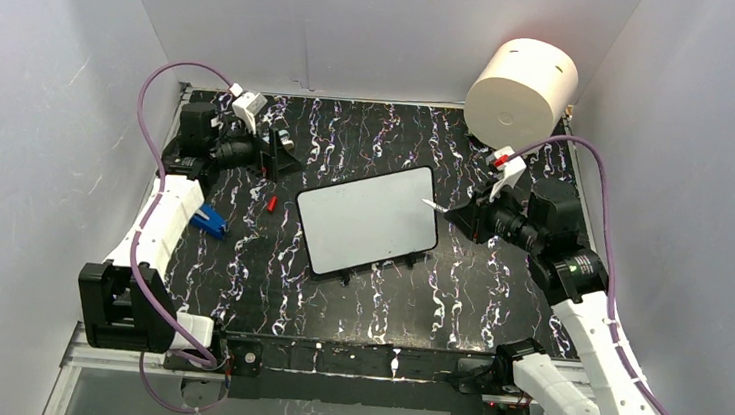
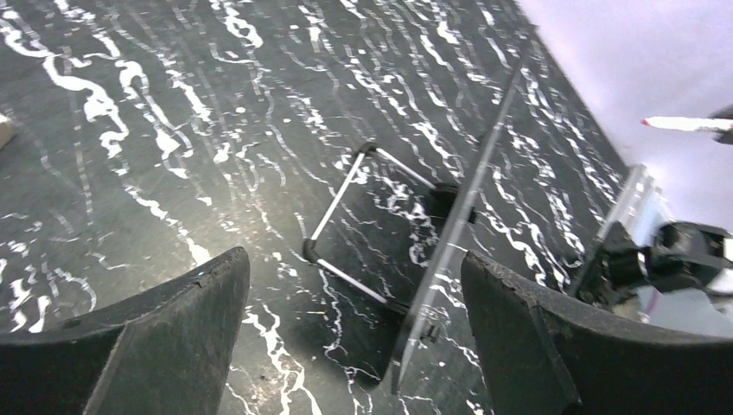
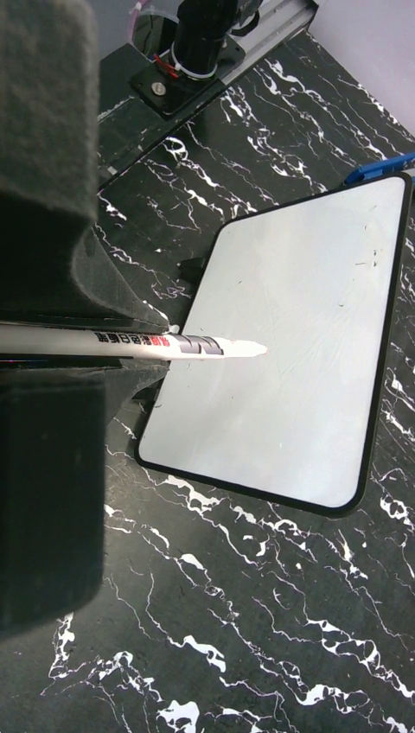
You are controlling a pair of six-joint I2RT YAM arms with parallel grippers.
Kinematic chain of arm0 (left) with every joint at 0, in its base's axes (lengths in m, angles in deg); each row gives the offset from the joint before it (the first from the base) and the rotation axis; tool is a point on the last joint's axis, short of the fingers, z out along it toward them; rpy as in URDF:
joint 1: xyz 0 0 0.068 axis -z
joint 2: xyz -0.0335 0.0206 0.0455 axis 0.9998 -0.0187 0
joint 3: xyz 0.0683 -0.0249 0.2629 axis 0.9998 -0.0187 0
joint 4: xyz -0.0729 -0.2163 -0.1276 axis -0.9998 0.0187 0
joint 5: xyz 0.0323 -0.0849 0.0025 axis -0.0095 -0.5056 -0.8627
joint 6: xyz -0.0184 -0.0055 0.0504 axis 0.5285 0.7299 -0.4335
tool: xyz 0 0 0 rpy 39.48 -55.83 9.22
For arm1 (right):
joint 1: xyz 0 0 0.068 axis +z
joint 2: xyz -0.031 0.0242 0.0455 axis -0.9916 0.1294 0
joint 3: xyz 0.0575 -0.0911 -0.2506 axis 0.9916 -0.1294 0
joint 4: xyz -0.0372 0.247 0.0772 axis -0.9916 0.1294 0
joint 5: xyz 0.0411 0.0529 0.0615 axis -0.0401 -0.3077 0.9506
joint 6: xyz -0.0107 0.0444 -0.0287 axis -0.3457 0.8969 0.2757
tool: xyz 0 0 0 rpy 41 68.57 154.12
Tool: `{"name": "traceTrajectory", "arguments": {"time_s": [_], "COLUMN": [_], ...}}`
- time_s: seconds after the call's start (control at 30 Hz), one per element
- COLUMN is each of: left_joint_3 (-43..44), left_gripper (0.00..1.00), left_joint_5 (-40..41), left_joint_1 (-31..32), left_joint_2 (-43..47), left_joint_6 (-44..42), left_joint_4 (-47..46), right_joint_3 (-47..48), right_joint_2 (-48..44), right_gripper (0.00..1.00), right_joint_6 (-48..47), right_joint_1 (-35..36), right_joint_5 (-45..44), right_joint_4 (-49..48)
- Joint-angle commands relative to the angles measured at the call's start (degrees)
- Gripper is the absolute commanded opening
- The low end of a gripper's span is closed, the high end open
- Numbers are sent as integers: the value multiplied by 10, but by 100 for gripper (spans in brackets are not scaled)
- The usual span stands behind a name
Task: Write a sentence on the whiteboard
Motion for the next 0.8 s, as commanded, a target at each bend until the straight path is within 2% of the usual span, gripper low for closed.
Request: {"name": "traceTrajectory", "arguments": {"time_s": [0.0, 0.1, 0.5, 0.77], "left_joint_3": [-12, -34, -32, -29], "left_gripper": [87, 86, 74, 59], "left_joint_5": [-146, -153, -203, -244], "left_joint_1": [-10, -10, -10, 2], "left_joint_2": [8, 16, -38, -72], "left_joint_6": [1, 1, -69, -85], "left_joint_4": [-39, -60, -12, -7], "right_joint_3": [-7, -17, -30, -26], "right_joint_2": [-16, -22, -41, -28], "right_gripper": [0, 0, 0, 0], "right_joint_6": [4, 6, 18, 20], "right_joint_1": [-1, -1, -1, -1], "right_joint_5": [14, 21, 67, 80], "right_joint_4": [-41, -54, -90, -96]}}
